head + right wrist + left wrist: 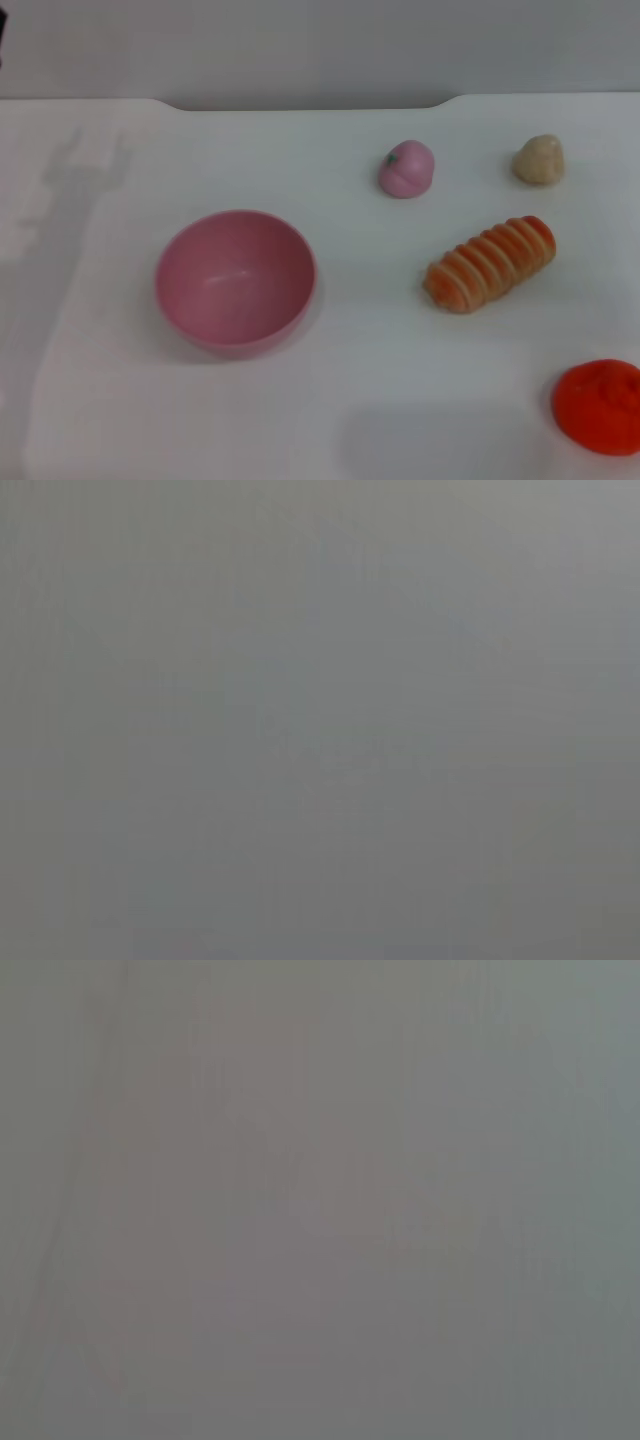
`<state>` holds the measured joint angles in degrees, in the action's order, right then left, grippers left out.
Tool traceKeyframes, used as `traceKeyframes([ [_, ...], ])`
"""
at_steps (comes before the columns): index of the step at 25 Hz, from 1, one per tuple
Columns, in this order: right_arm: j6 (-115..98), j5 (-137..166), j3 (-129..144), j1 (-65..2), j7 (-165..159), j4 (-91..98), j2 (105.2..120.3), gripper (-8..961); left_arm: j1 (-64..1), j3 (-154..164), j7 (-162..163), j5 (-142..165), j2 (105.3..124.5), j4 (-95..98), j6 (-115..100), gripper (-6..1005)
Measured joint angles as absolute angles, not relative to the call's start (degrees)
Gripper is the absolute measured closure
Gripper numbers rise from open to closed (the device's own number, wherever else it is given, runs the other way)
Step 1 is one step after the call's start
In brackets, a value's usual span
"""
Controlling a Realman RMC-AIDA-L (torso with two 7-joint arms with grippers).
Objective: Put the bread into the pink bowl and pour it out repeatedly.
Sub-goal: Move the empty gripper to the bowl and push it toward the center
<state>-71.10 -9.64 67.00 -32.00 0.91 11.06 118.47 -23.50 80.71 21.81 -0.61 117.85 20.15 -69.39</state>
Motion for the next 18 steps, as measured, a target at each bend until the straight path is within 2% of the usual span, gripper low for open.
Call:
traceKeyframes([
  [5,-70.9,-9.5,67.0,-32.2,0.9,10.8,118.47,407,-22.9,85.8,25.0,-0.5,116.26,30.4,-55.0,405],
  [12,-70.8,-9.5,67.1,-31.7,1.0,10.5,118.58,407,-21.3,93.2,37.5,4.4,109.92,48.2,-33.5,437],
  [18,-70.7,-9.5,67.1,-31.1,1.0,10.1,118.65,407,-19.1,94.0,61.2,24.2,106.66,63.9,-17.0,456],
])
